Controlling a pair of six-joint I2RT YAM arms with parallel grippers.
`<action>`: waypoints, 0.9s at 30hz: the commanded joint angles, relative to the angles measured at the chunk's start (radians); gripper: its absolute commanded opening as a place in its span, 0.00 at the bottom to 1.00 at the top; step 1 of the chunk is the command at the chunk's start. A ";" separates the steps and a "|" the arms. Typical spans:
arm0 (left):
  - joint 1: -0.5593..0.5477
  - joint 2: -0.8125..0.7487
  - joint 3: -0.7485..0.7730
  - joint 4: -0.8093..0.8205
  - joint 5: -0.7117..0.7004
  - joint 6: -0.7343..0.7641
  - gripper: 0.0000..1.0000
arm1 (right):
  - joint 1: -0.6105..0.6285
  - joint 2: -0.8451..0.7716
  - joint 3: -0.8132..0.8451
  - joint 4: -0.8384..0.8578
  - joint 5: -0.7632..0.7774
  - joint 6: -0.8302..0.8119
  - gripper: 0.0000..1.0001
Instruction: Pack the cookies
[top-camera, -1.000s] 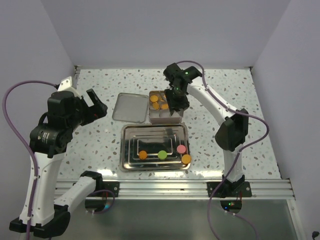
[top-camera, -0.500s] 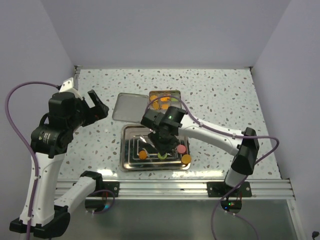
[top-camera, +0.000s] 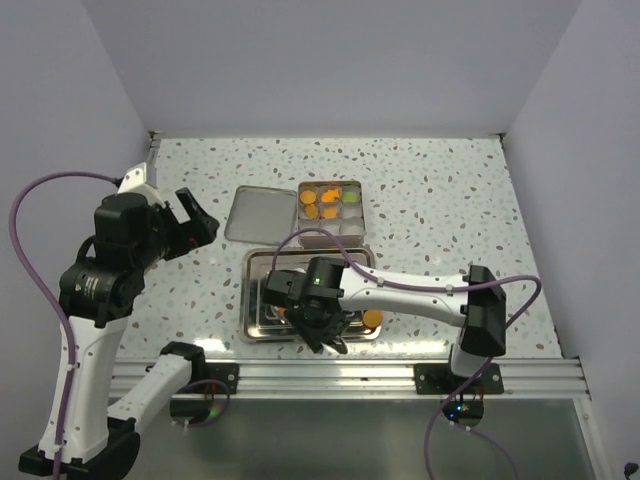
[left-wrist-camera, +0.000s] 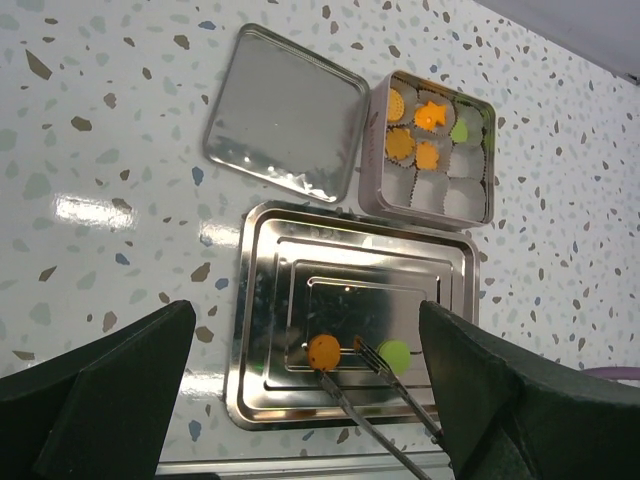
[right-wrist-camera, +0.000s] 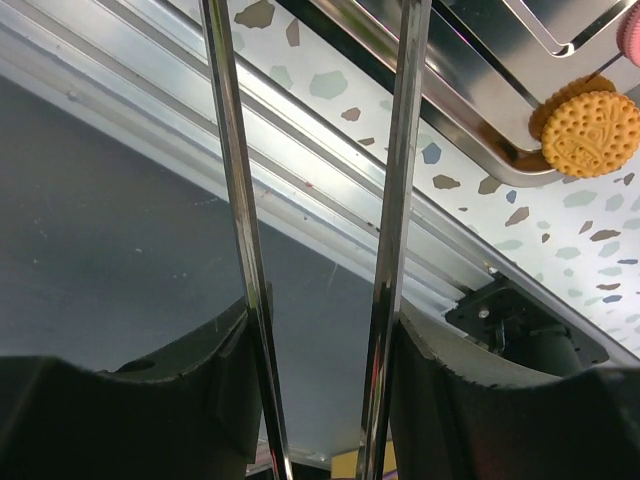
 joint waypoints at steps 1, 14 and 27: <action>-0.004 -0.025 -0.002 0.006 0.010 -0.012 1.00 | 0.011 0.033 0.014 0.017 0.027 0.032 0.48; -0.004 -0.045 0.022 -0.032 -0.014 0.001 1.00 | 0.034 0.133 0.062 -0.003 0.025 0.011 0.48; -0.004 -0.040 0.024 -0.028 -0.033 0.011 1.00 | 0.036 0.119 0.027 -0.012 0.021 0.012 0.39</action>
